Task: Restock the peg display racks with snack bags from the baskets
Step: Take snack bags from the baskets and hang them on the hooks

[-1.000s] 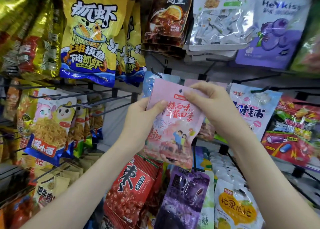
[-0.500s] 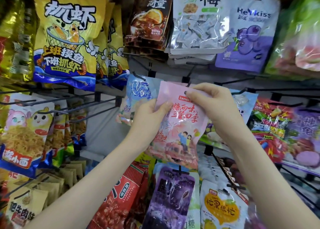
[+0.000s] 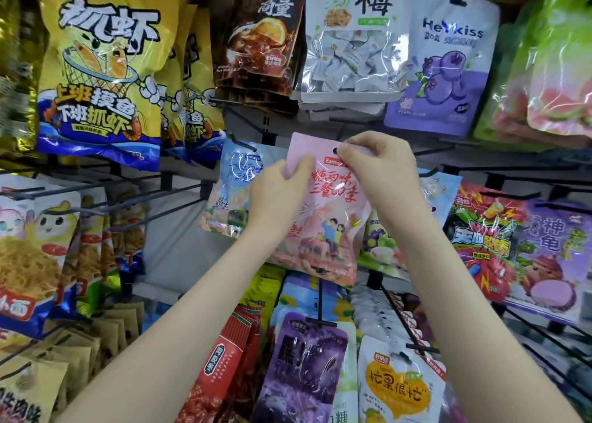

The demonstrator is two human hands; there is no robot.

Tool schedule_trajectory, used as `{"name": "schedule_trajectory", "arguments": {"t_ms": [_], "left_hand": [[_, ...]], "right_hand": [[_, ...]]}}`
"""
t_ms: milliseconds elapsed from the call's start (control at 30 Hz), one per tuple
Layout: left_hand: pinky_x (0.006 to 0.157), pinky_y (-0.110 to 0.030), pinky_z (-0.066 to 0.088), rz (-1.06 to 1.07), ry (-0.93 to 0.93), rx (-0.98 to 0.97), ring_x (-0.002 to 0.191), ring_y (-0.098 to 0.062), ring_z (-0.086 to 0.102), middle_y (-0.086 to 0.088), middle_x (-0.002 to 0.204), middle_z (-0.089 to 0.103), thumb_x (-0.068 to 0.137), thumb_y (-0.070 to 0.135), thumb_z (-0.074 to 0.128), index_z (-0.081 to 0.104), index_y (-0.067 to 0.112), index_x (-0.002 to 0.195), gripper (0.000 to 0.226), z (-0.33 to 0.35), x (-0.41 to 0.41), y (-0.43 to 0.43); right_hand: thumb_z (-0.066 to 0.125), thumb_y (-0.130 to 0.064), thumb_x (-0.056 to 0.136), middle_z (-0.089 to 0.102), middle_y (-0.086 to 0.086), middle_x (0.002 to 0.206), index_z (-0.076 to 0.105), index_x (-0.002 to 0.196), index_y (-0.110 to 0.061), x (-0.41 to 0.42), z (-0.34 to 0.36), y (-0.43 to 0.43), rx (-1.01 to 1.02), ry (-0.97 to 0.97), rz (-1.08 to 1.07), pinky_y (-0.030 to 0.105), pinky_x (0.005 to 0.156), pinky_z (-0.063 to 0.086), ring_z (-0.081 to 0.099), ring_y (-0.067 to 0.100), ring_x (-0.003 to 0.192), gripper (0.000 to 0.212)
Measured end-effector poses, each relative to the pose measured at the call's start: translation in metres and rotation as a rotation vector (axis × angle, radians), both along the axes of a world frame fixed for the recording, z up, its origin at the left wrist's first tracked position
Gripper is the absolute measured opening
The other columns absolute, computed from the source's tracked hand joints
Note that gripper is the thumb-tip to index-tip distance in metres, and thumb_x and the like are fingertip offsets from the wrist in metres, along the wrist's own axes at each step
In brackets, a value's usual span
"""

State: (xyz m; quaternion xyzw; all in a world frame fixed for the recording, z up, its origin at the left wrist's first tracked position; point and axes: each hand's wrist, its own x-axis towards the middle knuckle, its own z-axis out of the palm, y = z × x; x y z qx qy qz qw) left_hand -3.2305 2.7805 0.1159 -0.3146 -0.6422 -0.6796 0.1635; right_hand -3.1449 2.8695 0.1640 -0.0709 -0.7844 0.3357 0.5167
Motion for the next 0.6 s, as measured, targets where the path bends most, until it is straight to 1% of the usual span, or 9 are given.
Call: {"name": "schedule_trajectory", "arguments": {"t_ms": [100,167,267,367,433,467,500,533,600], "left_hand": [[0.056,-0.034,0.02,-0.01,-0.023,-0.012,0.056,-0.015,0.026,0.002,0.06,0.025,0.091,0.046,0.053,0.027,0.02,0.062,0.048,-0.002,0.0,0.001],[0.054,-0.033,0.019,-0.044,-0.045,-0.012,0.054,-0.014,0.025,0.005,0.057,0.024,0.091,0.045,0.054,0.025,0.021,0.06,0.049,-0.003,0.001,0.002],[0.056,-0.034,0.022,-0.062,-0.077,-0.021,0.055,-0.016,0.029,0.003,0.058,0.029,0.092,0.046,0.053,0.028,0.02,0.06,0.048,-0.003,-0.002,0.006],[0.054,-0.031,0.024,0.075,-0.034,-0.121,0.061,-0.017,0.036,0.0,0.065,0.038,0.094,0.046,0.049,0.036,0.014,0.068,0.043,-0.006,-0.006,0.01],[0.06,-0.025,0.033,0.244,0.144,-0.171,0.076,-0.017,0.047,-0.001,0.082,0.053,0.095,0.04,0.052,0.048,0.012,0.09,0.028,-0.013,-0.009,0.012],[0.073,-0.024,0.039,0.324,0.283,-0.174,0.092,-0.02,0.051,-0.005,0.103,0.058,0.093,0.034,0.056,0.05,0.01,0.11,0.03,-0.019,-0.014,0.015],[0.092,-0.027,0.039,0.371,0.444,-0.209,0.111,-0.025,0.049,-0.011,0.125,0.054,0.09,0.029,0.059,0.044,0.007,0.128,0.046,-0.026,-0.019,0.018],[0.105,-0.036,0.033,0.396,0.61,-0.274,0.127,-0.03,0.042,-0.016,0.141,0.044,0.087,0.026,0.061,0.037,0.007,0.138,0.06,-0.032,-0.025,0.022],[0.116,-0.044,0.014,0.403,0.83,-0.43,0.141,-0.034,0.027,-0.018,0.152,0.031,0.081,0.026,0.064,0.03,0.013,0.147,0.076,-0.042,-0.038,0.031]], "right_hand": [[0.061,-0.021,0.087,0.065,-0.012,0.078,0.067,0.08,-0.025,0.003,-0.001,0.0,0.086,-0.041,-0.051,0.017,0.071,0.048,0.062,0.007,0.078,0.009],[0.06,-0.02,0.088,0.062,-0.016,0.076,0.065,0.082,-0.025,0.004,-0.002,-0.001,0.131,-0.05,-0.09,0.009,0.064,0.041,0.057,0.001,0.075,0.009],[0.061,-0.017,0.088,0.066,-0.01,0.079,0.07,0.086,-0.021,0.002,-0.002,0.003,0.097,-0.044,-0.098,0.02,0.072,0.046,0.06,0.008,0.08,0.01],[0.058,-0.016,0.09,0.067,-0.004,0.085,0.073,0.097,-0.015,-0.008,-0.008,0.014,0.1,-0.064,-0.119,0.023,0.073,0.044,0.06,0.012,0.085,0.016],[0.056,-0.018,0.093,0.067,-0.002,0.085,0.071,0.1,-0.013,-0.021,-0.016,0.025,0.125,-0.067,-0.153,0.018,0.065,0.04,0.058,0.012,0.082,0.018],[0.056,-0.019,0.093,0.067,0.001,0.087,0.07,0.102,-0.01,-0.028,-0.02,0.031,0.153,-0.065,-0.19,0.019,0.064,0.038,0.057,0.014,0.083,0.019],[0.056,-0.019,0.093,0.068,0.006,0.092,0.069,0.104,-0.008,-0.035,-0.024,0.038,0.185,-0.066,-0.239,0.023,0.067,0.037,0.057,0.017,0.088,0.021],[0.057,-0.018,0.092,0.067,0.01,0.098,0.067,0.107,-0.005,-0.041,-0.028,0.045,0.214,-0.069,-0.289,0.027,0.074,0.036,0.054,0.023,0.096,0.022],[0.06,-0.011,0.088,0.062,0.016,0.104,0.063,0.109,-0.002,-0.05,-0.035,0.053,0.285,-0.043,-0.377,0.031,0.084,0.031,0.048,0.033,0.105,0.023]]}}
